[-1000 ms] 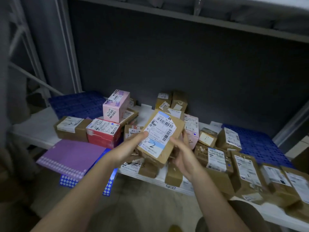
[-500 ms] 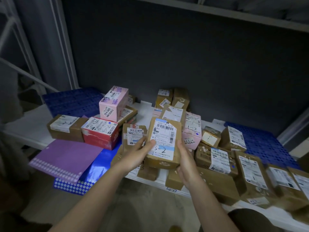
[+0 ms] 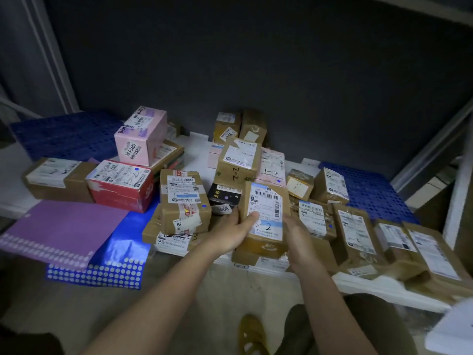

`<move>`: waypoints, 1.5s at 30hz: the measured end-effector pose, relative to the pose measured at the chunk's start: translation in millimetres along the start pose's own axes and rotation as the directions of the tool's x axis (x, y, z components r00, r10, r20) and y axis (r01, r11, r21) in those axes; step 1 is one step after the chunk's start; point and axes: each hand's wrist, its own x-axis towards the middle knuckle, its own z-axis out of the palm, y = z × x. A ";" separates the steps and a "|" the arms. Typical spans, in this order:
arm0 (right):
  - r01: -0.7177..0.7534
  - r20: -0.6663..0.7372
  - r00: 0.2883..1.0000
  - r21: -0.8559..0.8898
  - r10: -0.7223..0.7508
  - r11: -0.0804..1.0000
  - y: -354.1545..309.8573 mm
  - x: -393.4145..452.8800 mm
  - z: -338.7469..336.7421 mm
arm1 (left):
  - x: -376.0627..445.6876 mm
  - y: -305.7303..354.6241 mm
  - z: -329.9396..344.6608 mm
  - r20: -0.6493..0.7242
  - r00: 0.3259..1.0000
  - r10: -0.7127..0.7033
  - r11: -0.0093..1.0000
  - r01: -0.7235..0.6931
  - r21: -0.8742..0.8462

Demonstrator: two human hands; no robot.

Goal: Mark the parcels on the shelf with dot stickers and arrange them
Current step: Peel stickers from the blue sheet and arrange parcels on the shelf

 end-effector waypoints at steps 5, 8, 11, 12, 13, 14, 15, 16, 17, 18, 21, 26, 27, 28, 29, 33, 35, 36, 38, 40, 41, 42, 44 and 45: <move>0.147 -0.121 0.981 -0.054 -0.153 0.988 -2.5 -2.1 5.1 | -10.6 4.7 -3.3 -0.007 1.000 0.017 0.997 -0.018 -0.071; 0.289 -0.118 0.941 -0.212 -0.318 0.934 4.4 -8.5 9.1 | -21.3 5.6 -9.9 -0.026 0.998 0.055 0.998 -0.056 -0.024; 0.370 -0.112 0.886 -0.417 -0.450 0.831 10.9 -15.2 13.8 | -22.3 -2.6 -15.3 -0.075 0.996 0.043 0.999 -0.043 -0.006; 0.381 -0.129 0.868 -0.448 -0.480 0.809 11.6 -18.1 14.7 | -22.0 -6.0 -16.7 -0.088 0.995 0.041 0.999 -0.041 0.006; 0.389 -0.147 0.851 -0.470 -0.505 0.792 12.3 -20.5 14.4 | -21.9 -8.7 -18.1 -0.101 0.994 0.047 0.999 -0.047 0.009; 0.400 -0.162 0.831 -0.491 -0.532 0.774 12.2 -23.4 13.3 | -22.8 -10.0 -19.1 -0.113 0.992 0.060 0.998 -0.060 0.006; 0.418 -0.159 0.809 -0.521 -0.566 0.744 11.4 -26.7 13.2 | -23.3 -11.3 -19.8 -0.125 0.989 0.076 0.997 -0.077 -0.004; 0.448 -0.135 0.778 -0.567 -0.614 0.691 10.6 -29.9 14.0 | -24.4 -12.3 -20.7 -0.144 0.985 0.094 0.995 -0.096 -0.012; 0.484 -0.095 0.741 -0.610 -0.665 0.627 8.8 -34.0 16.6 | -26.3 -12.6 -22.2 -0.174 0.979 0.109 0.993 -0.113 -0.017; 0.516 -0.047 0.708 -0.647 -0.705 0.561 6.8 -38.5 20.4 | -28.3 -13.5 -24.0 -0.221 0.967 0.124 0.991 -0.132 -0.020; 0.629 0.119 0.592 -0.686 -0.797 0.365 2.7 -49.8 39.7 | -36.9 -25.0 -33.9 -0.407 0.899 0.161 0.978 -0.201 -0.058; 0.760 0.349 0.479 -0.625 -0.806 0.181 21.2 -63.4 95.0 | -61.1 -77.3 -69.0 -0.668 0.744 0.014 0.966 -0.184 -0.184; 0.788 0.391 0.457 -0.595 -0.799 0.159 29.8 -64.1 108.6 | -65.8 -90.6 -77.4 -0.701 0.713 -0.039 0.967 -0.150 -0.207; 0.809 0.421 0.452 -0.565 -0.786 0.163 38.8 -64.6 122.7 | -70.7 -104.2 -85.6 -0.731 0.676 -0.094 0.966 -0.115 -0.230; 0.826 0.446 0.455 -0.535 -0.771 0.178 48.6 -63.7 136.8 | -74.6 -117.7 -93.5 -0.759 0.636 -0.143 0.966 -0.076 -0.246; 0.846 0.543 0.505 -0.465 -0.671 0.260 92.4 -59.4 186.7 | -84.3 -167.7 -119.1 -0.825 0.505 -0.254 0.956 0.000 -0.294; 0.807 0.573 0.585 -0.479 -0.573 0.345 113.7 -57.1 205.9 | -86.6 -191.4 -127.7 -0.835 0.453 -0.312 0.942 0.036 -0.332; 0.761 0.569 0.649 -0.511 -0.506 0.400 123.1 -56.3 213.2 | -87.5 -202.0 -129.9 -0.847 0.425 -0.320 0.943 0.054 -0.329; 0.609 0.500 0.792 -0.594 -0.351 0.526 139.7 -53.4 223.9 | -89.8 -215.8 -130.4 -0.884 0.394 -0.253 0.967 0.124 -0.221; 0.413 0.371 0.904 -0.634 -0.211 0.655 152.7 -50.3 229.7 | -90.4 -224.1 -127.8 -0.911 0.397 -0.112 0.981 0.191 -0.038; 0.323 0.311 0.938 -0.630 -0.151 0.707 159.7 -48.3 232.4 | -90.0 -227.2 -127.1 -0.909 0.414 -0.044 0.978 0.202 0.045; 0.235 0.261 0.962 -0.623 -0.084 0.746 164.4 -48.4 236.2 | -89.9 -229.5 -127.4 -0.903 0.430 0.010 0.971 0.212 0.112; 0.139 0.221 0.975 -0.553 -0.017 0.821 172.1 -48.1 241.6 | -89.4 -232.9 -129.0 -0.881 0.459 0.111 0.943 0.230 0.239; 0.111 0.214 0.977 -0.498 -0.002 0.860 175.6 -46.4 246.1 | -88.0 -234.1 -131.3 -0.860 0.484 0.159 0.925 0.232 0.301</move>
